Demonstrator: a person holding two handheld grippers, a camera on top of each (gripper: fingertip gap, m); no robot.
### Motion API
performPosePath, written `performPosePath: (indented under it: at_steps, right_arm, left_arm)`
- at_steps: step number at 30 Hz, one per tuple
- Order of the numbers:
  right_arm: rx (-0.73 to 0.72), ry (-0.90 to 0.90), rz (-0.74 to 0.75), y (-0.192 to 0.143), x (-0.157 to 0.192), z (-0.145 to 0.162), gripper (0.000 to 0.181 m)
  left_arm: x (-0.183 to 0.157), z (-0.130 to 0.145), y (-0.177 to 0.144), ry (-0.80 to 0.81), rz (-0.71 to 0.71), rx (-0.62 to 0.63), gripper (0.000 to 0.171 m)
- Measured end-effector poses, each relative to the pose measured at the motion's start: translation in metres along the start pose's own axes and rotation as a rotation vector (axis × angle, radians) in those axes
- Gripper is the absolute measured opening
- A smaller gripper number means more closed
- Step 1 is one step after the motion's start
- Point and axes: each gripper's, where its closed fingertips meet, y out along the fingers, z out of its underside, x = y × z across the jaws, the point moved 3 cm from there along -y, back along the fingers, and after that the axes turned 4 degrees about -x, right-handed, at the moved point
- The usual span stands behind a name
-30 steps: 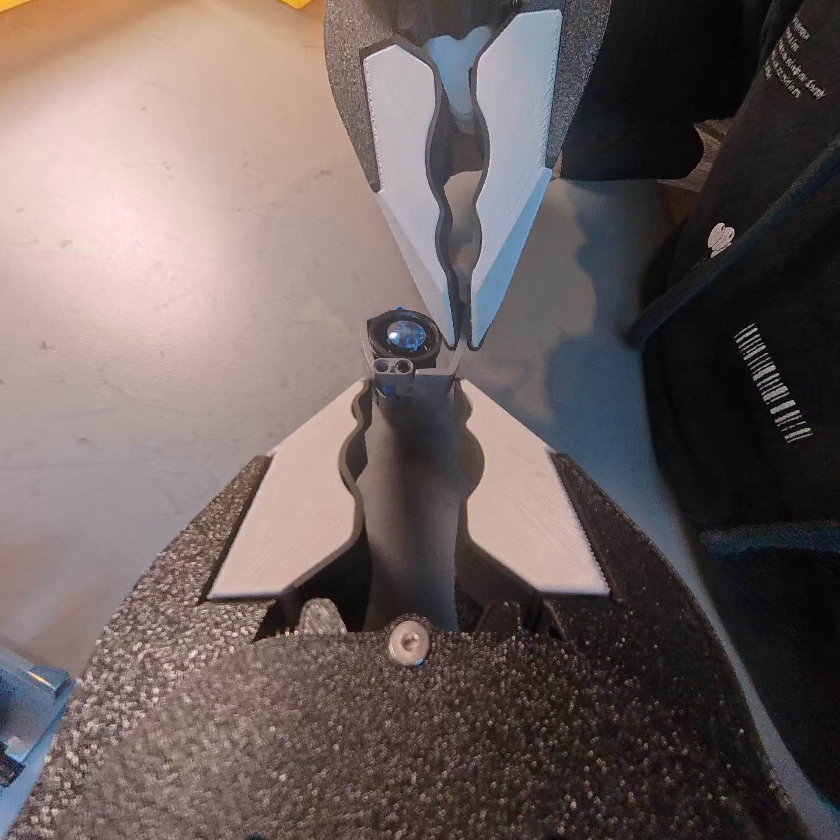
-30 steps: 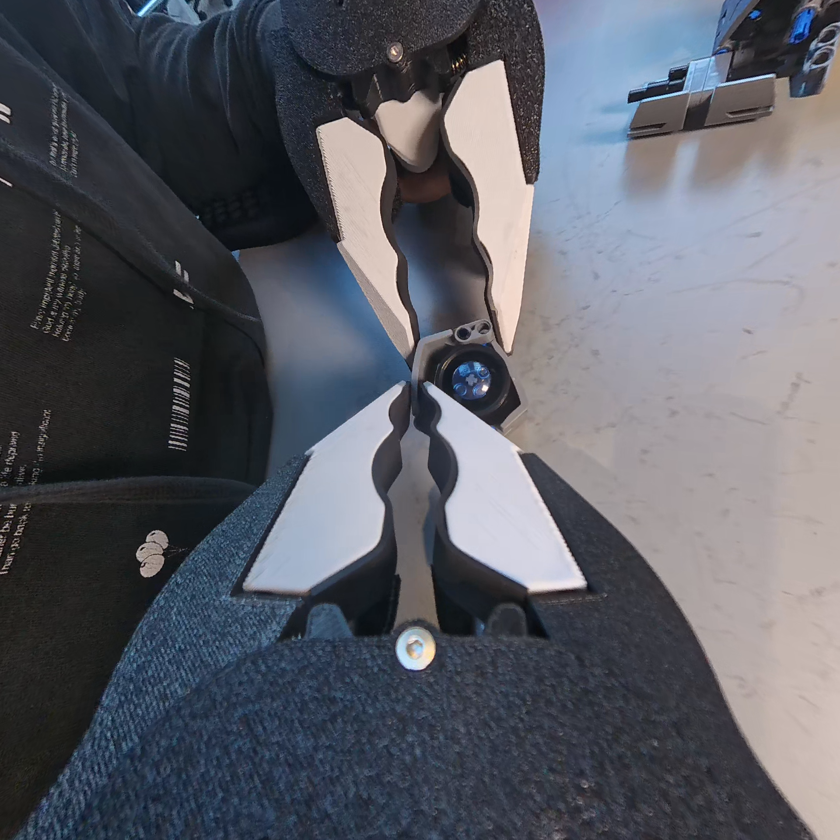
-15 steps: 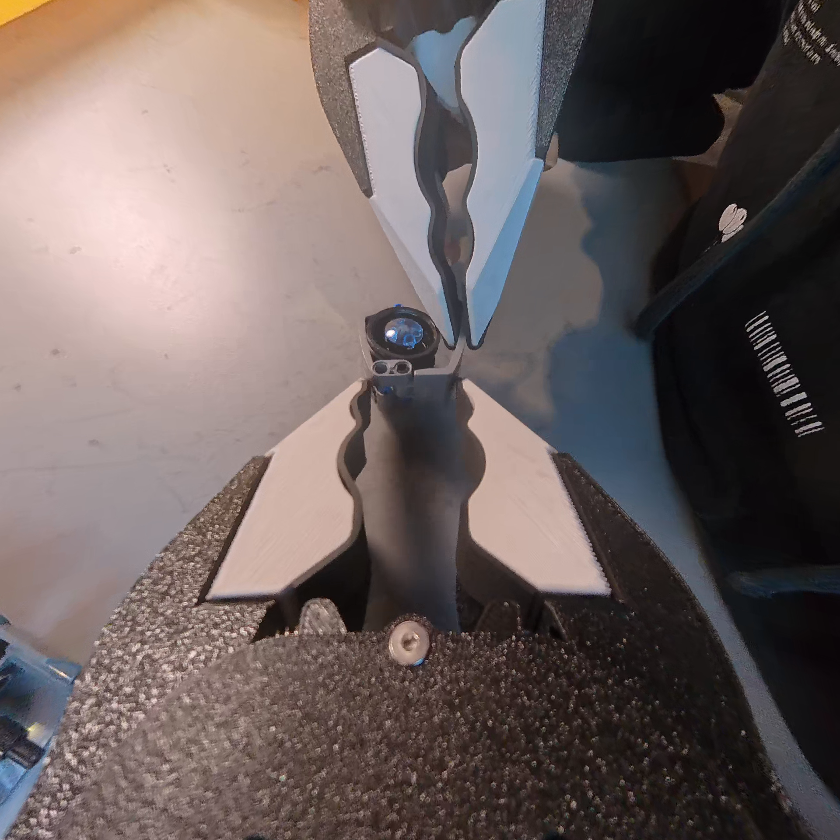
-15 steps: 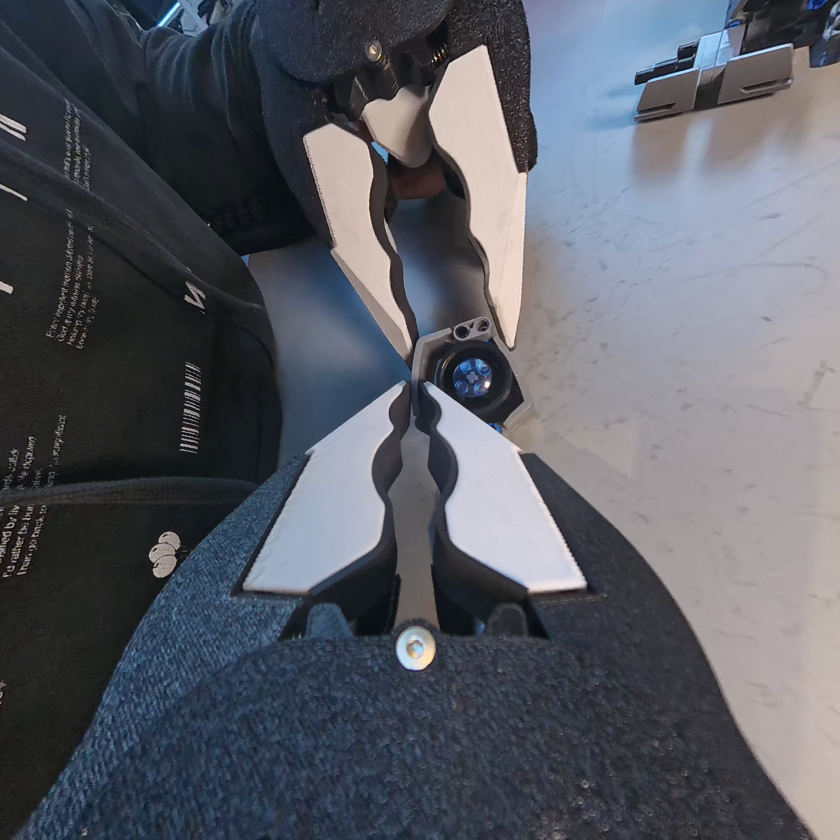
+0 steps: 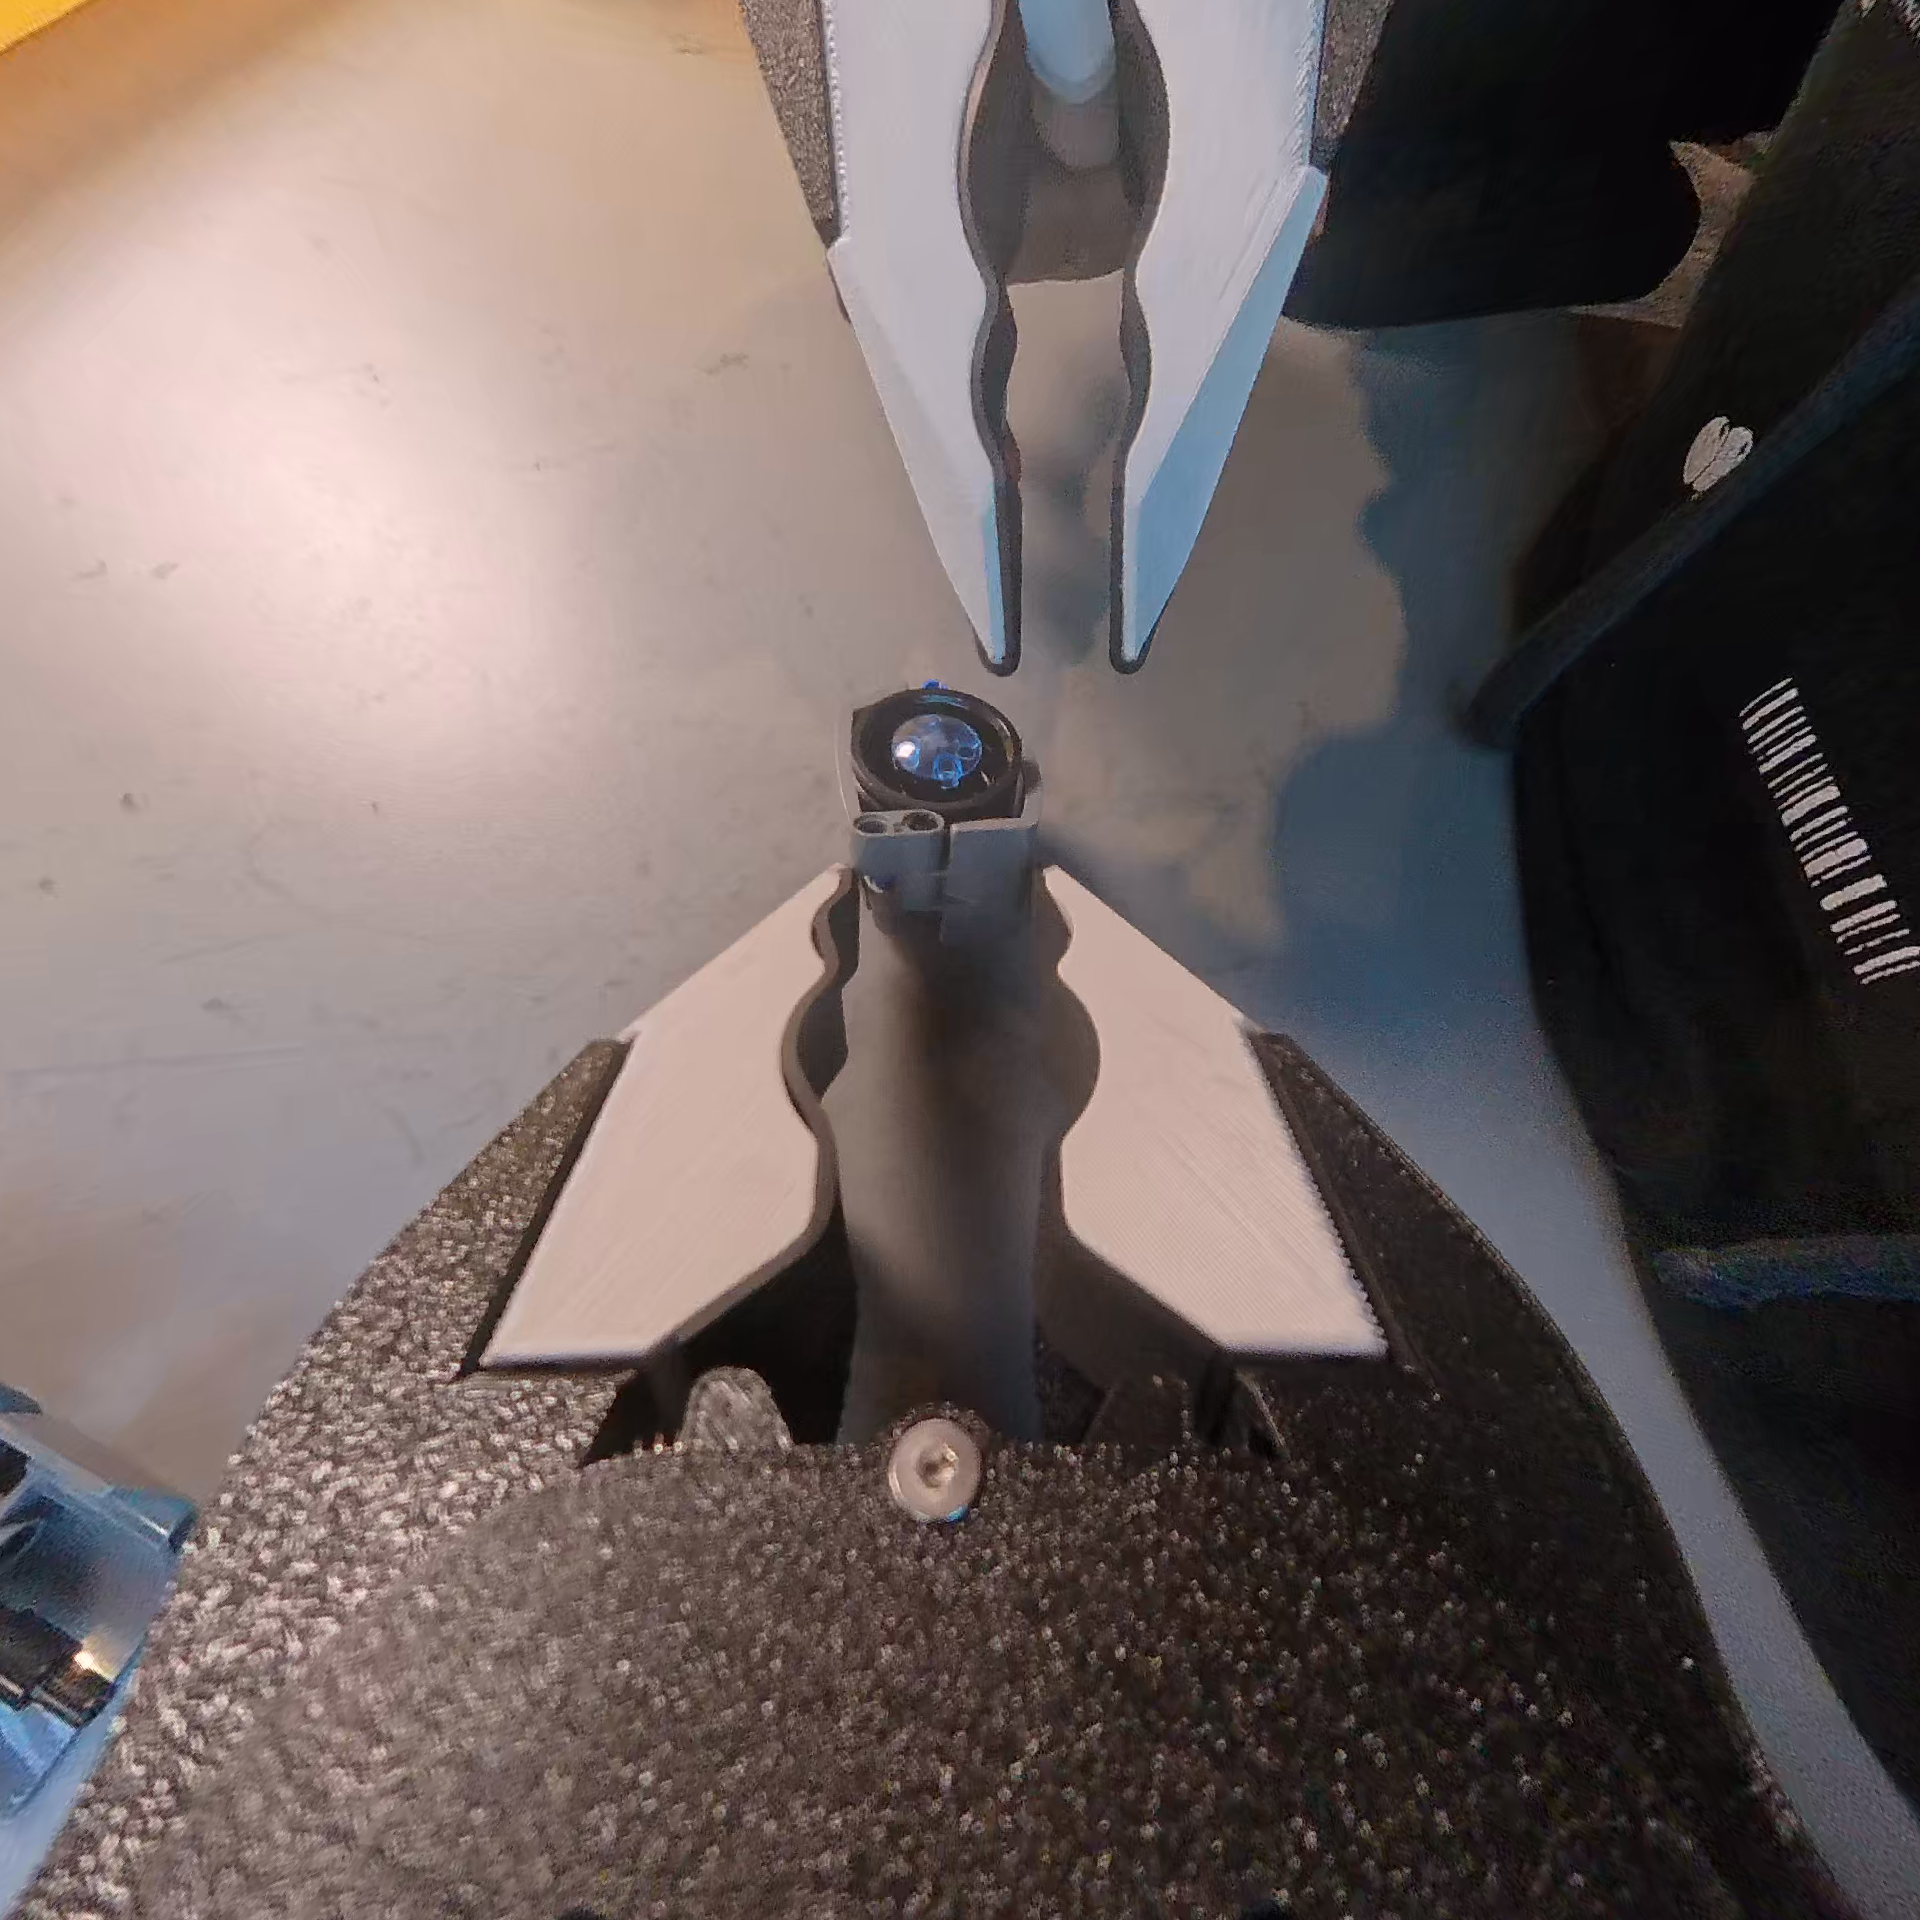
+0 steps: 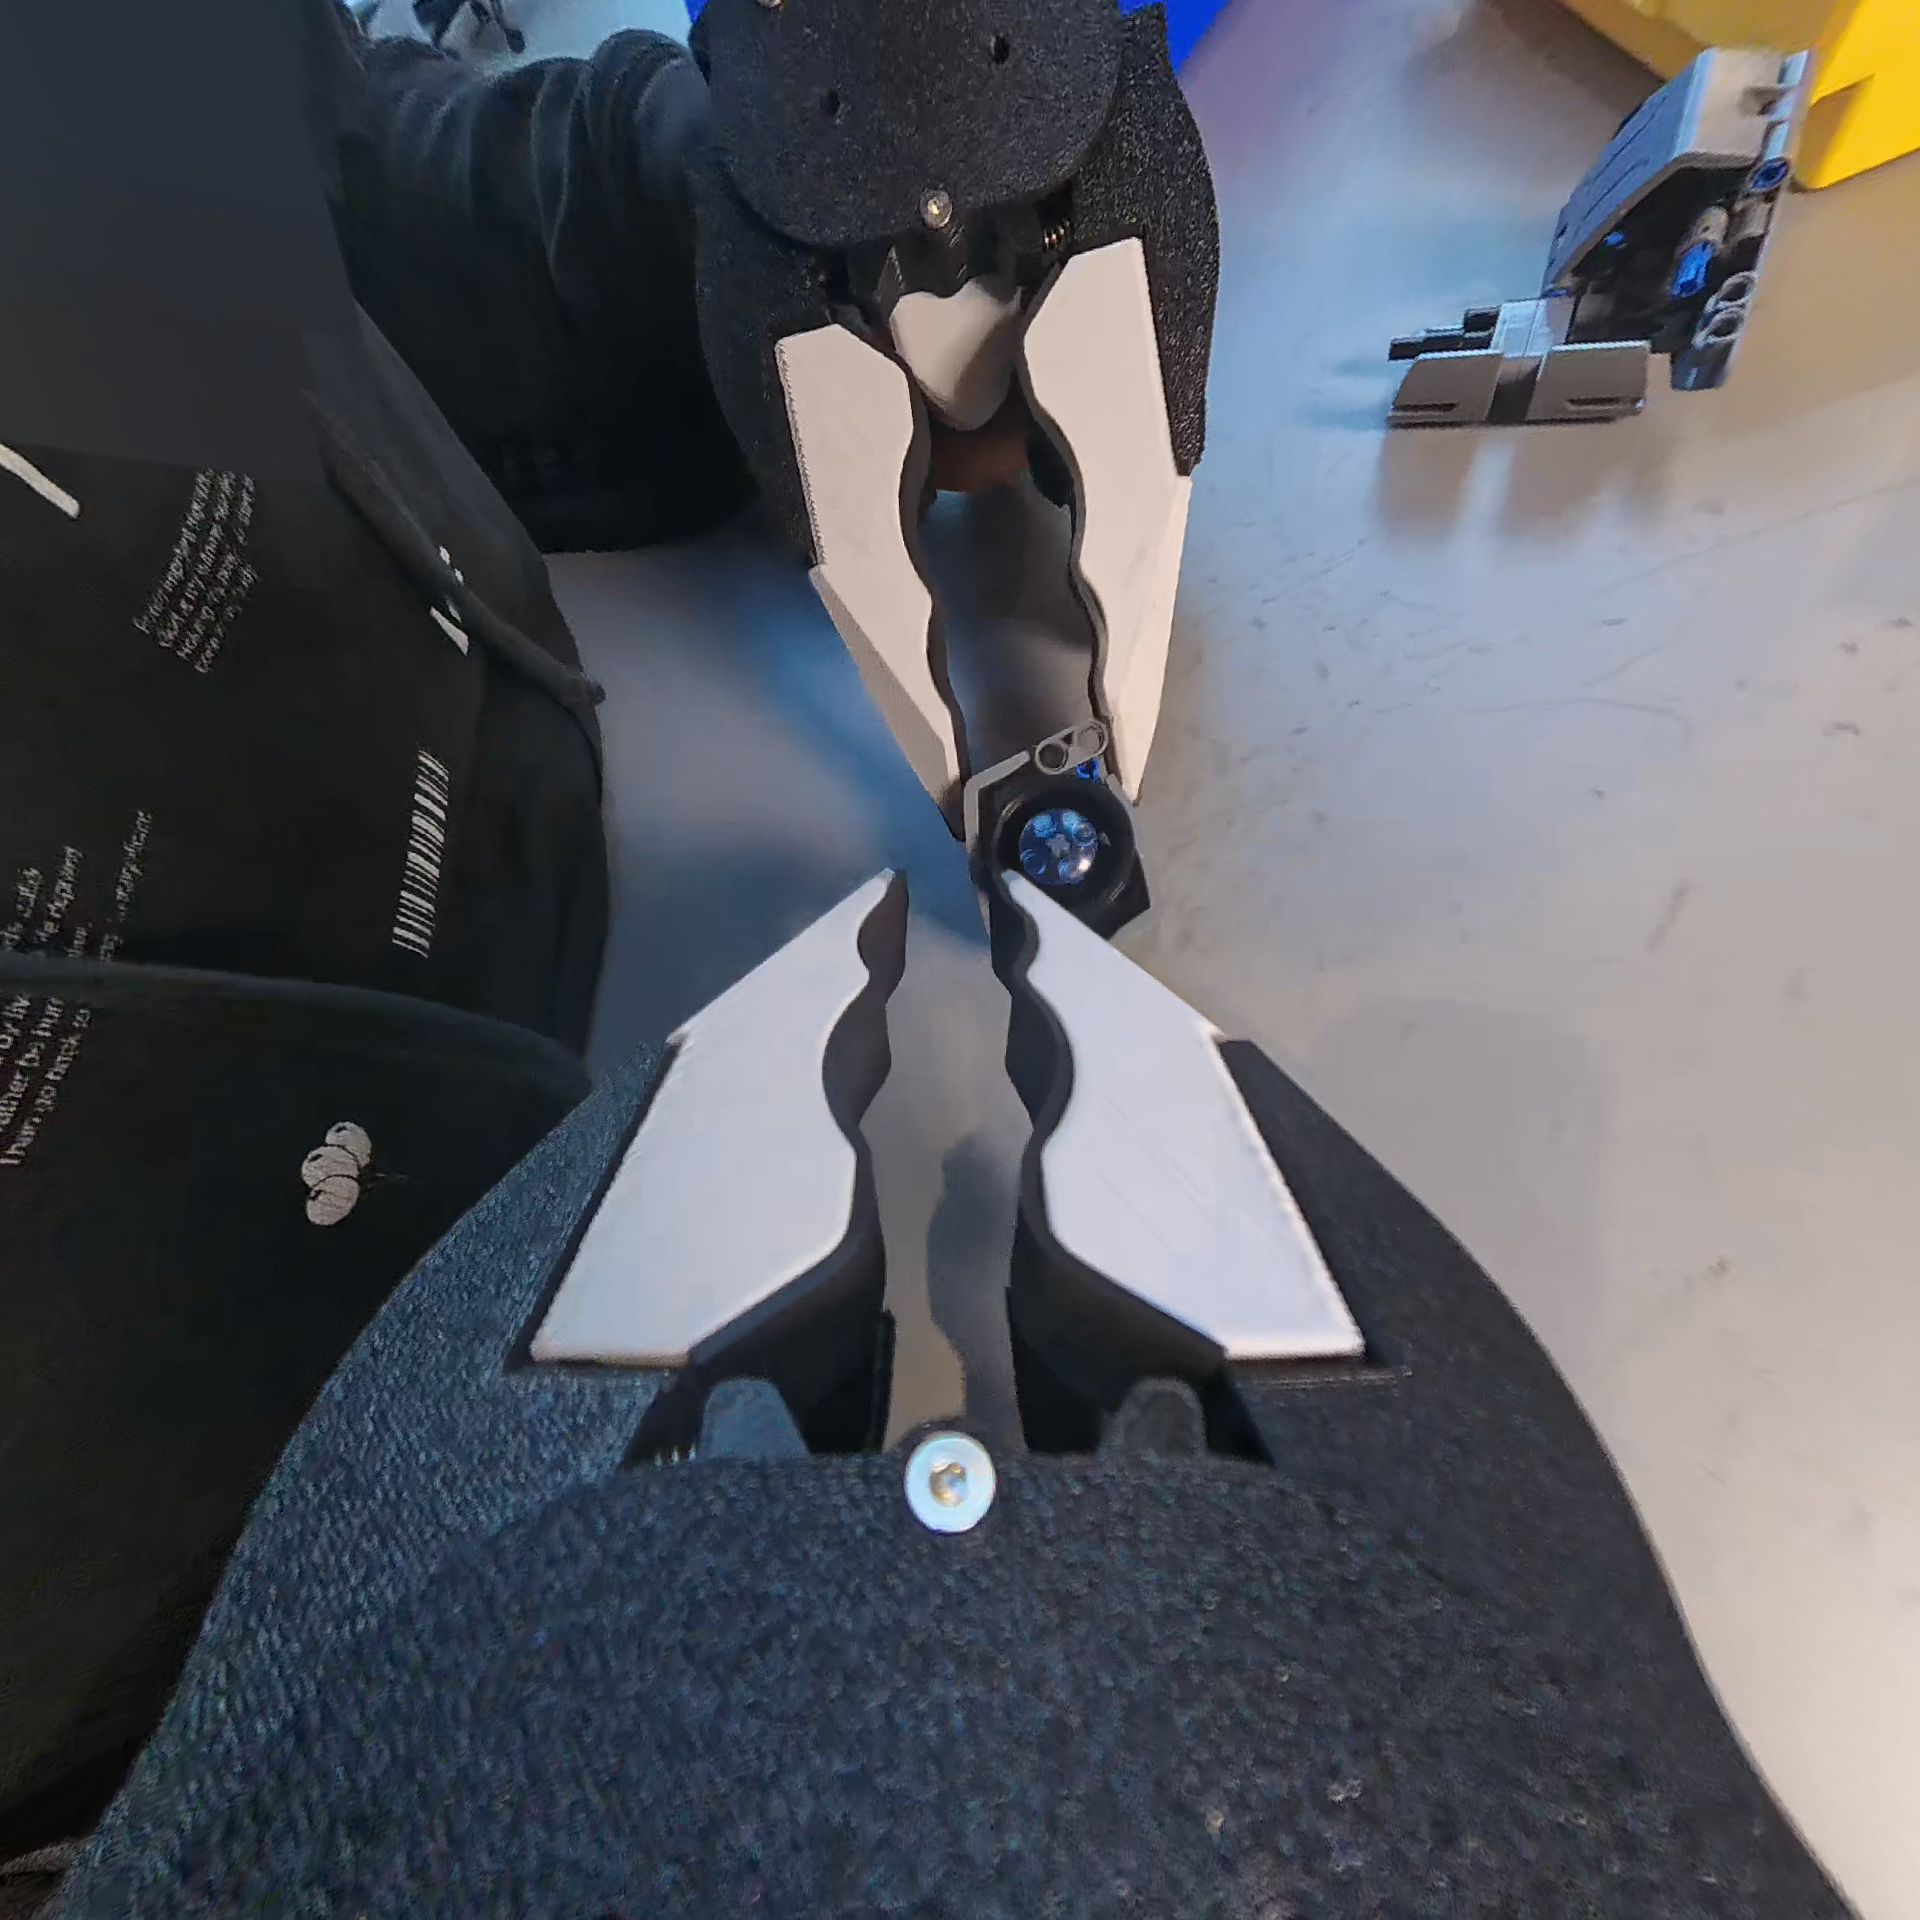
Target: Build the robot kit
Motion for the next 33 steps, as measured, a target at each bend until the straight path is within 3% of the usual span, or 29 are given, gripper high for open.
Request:
performPosePath:
  at_steps: [7, 16, 19, 24, 28, 31, 33]
  right_arm:
    - [0.018, -0.154, 0.084, 0.003, -0.001, 0.003, 0.019]
    - [0.081, -0.064, 0.125, 0.001, 0.004, 0.026, 0.018]
    - [0.063, -0.027, 0.153, 0.008, 0.013, 0.03, 0.018]
    - [0.024, -0.061, 0.203, 0.019, 0.032, 0.03, 0.018]
    - [0.039, -0.106, 0.254, 0.027, 0.028, 0.025, 0.018]
    - [0.061, -0.144, 0.263, 0.036, 0.021, 0.02, 0.018]
    - [0.08, -0.169, 0.267, 0.037, 0.017, 0.02, 0.007]
  left_arm:
    - [0.001, 0.002, -0.002, 0.002, -0.007, 0.01, 0.036]
    - [-0.005, -0.002, -0.012, 0.126, -0.045, 0.0, 0.037]
    - [-0.005, 0.005, -0.013, 0.131, -0.048, 0.042, 0.034]
    - [-0.017, 0.002, -0.034, 0.092, 0.02, -0.007, 0.035]
    - [-0.028, 0.012, -0.028, 0.148, 0.048, 0.062, 0.04]
    - [-0.025, 0.03, -0.018, 0.194, 0.016, 0.188, 0.025]
    - [-0.024, 0.027, -0.019, 0.139, 0.023, 0.152, 0.024]
